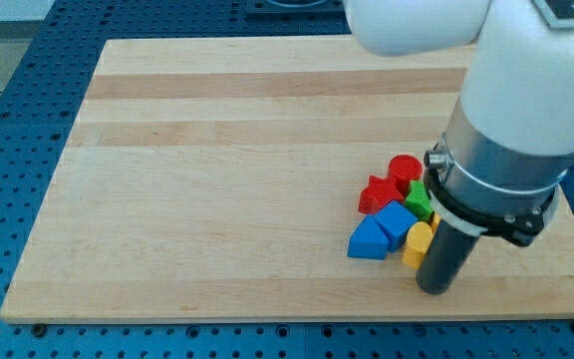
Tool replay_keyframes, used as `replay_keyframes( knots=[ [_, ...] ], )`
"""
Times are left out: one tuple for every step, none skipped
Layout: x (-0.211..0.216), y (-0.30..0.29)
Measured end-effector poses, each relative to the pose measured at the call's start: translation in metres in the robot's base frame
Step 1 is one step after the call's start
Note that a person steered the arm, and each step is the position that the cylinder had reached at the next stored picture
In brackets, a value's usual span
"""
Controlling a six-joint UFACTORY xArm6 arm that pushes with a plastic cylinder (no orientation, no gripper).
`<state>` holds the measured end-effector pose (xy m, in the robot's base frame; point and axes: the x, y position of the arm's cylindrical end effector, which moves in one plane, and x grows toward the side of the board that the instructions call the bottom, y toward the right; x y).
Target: Move the hexagon into the heart
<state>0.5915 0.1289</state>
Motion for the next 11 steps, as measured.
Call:
replay_keyframes(
  knots=[
    [0.008, 0.011],
    [0.014, 0.033],
    [0.014, 0.098],
    [-0.018, 0.11],
    [-0.051, 0.088],
    [-0.054, 0.066],
    [-0.054, 0.045],
    [-0.055, 0.033],
    [-0.068, 0.112],
    [-0.102, 0.179],
    [-0.119, 0.139]
  ],
)
